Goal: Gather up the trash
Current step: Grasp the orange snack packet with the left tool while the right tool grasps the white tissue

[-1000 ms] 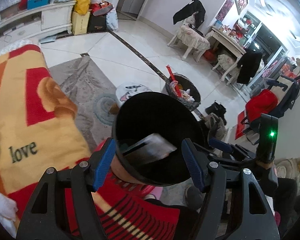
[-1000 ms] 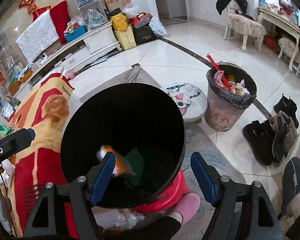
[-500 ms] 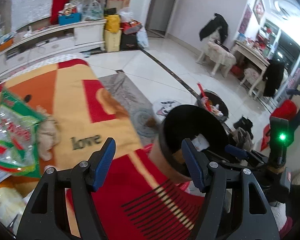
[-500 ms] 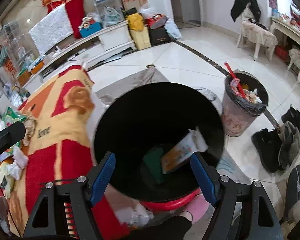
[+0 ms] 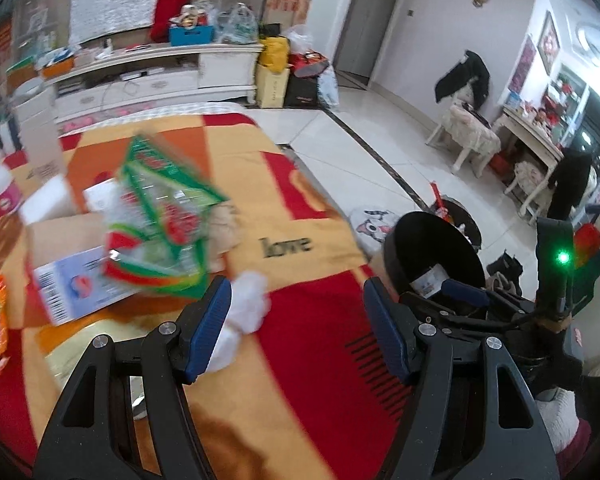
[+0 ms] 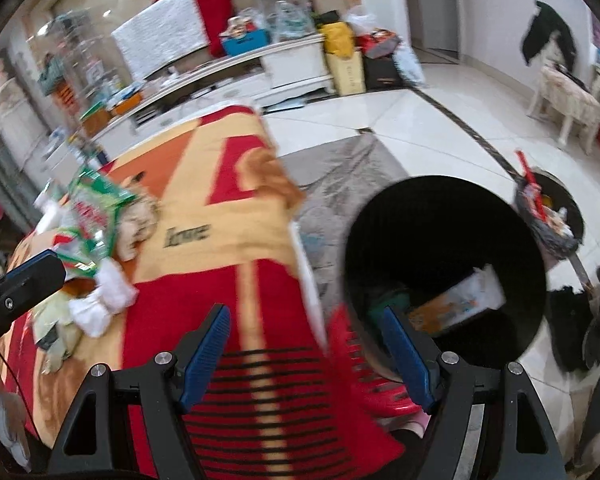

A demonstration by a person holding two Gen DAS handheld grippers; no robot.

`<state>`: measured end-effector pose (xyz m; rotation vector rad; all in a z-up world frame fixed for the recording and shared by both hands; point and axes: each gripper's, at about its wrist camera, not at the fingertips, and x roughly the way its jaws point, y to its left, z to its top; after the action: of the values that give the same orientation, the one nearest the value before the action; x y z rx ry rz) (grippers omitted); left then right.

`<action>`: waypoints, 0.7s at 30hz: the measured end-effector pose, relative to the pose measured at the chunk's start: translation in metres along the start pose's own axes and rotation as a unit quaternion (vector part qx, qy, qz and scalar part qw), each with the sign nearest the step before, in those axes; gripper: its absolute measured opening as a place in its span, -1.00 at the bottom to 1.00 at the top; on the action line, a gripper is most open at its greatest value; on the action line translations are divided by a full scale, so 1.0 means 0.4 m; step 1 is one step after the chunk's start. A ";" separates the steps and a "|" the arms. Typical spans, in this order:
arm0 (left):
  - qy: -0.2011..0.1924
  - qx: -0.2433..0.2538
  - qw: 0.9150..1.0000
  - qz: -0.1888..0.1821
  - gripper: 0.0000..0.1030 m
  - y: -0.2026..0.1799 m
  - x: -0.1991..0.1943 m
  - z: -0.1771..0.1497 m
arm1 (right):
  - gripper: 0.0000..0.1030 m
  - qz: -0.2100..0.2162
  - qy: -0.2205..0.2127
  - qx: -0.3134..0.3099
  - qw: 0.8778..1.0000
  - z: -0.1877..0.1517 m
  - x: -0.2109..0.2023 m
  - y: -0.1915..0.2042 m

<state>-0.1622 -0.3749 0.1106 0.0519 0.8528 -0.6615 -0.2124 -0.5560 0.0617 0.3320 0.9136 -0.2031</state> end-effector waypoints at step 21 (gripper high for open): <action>-0.003 -0.202 0.969 0.145 0.31 0.620 -0.231 -0.177 | 0.60 0.106 0.064 -0.069 0.990 0.000 0.167 0.363</action>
<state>-0.1150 -0.1072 0.0760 -0.1896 0.9375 -0.2050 -0.1272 -0.4230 0.0365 0.3142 1.0069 0.0787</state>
